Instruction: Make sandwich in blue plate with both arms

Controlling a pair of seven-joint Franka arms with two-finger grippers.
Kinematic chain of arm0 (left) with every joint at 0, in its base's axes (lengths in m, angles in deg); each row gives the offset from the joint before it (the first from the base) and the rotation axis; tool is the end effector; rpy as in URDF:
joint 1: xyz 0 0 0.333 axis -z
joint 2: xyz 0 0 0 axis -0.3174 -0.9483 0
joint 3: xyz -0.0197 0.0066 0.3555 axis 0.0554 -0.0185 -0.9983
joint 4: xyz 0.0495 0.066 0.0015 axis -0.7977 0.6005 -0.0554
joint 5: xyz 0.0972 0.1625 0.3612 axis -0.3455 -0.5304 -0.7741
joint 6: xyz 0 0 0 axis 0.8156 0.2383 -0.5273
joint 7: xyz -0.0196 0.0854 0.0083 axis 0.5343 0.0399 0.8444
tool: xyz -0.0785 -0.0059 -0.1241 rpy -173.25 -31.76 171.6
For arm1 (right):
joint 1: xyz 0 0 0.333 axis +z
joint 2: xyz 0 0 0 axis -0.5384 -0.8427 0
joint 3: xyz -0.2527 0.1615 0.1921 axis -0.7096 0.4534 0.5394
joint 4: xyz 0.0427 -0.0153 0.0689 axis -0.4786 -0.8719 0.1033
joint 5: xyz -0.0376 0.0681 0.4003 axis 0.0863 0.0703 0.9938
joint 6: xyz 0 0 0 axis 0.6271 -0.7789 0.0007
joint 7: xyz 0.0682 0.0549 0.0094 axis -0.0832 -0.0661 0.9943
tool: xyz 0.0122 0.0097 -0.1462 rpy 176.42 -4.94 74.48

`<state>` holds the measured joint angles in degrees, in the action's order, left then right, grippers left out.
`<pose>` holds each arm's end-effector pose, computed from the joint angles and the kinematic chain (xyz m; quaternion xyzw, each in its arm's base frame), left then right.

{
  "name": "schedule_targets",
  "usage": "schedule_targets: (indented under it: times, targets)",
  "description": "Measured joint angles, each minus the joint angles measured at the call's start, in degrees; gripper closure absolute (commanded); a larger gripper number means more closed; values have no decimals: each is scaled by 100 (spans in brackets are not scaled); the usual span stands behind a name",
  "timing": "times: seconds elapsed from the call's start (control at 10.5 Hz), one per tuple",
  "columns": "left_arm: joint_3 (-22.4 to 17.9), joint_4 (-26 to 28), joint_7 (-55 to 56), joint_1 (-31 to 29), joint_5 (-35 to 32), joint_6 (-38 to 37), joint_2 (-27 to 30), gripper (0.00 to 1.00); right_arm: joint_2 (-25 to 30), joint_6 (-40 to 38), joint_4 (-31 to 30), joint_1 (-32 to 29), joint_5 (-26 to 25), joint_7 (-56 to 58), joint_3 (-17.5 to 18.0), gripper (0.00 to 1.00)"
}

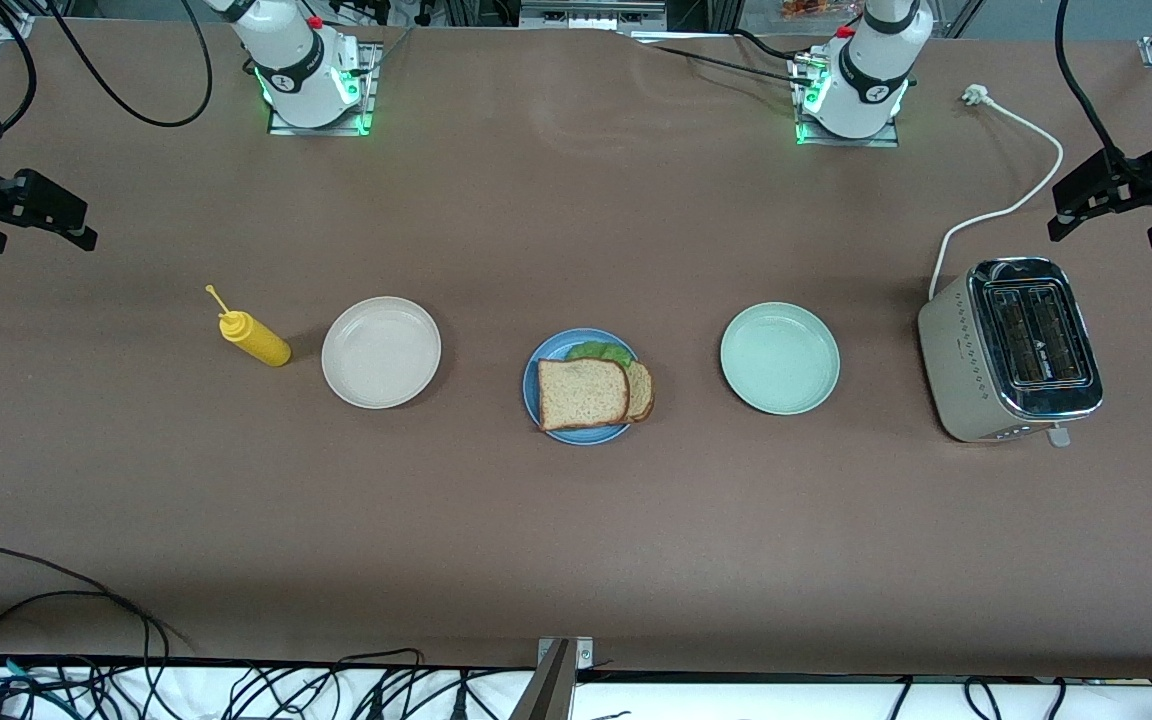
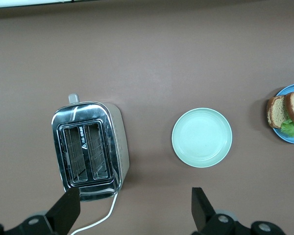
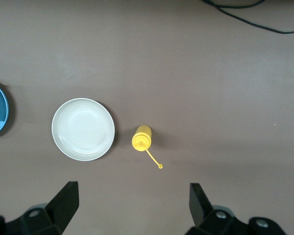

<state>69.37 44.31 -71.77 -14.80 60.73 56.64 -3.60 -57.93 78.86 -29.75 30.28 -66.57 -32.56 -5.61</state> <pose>0.5688 -0.0131 0.6643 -0.9991 0.0364 -0.0226 0.0064 0.5770 -0.0058 0.6269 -0.9997 -0.0179 -0.0132 0.0098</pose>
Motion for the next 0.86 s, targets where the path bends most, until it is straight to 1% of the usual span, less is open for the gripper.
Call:
schedule_targets:
  times: [0.86]
  targets:
    - [-43,0,1,-36,0,0,0,0,-2,11,113,-4,-55,0,-11,0]
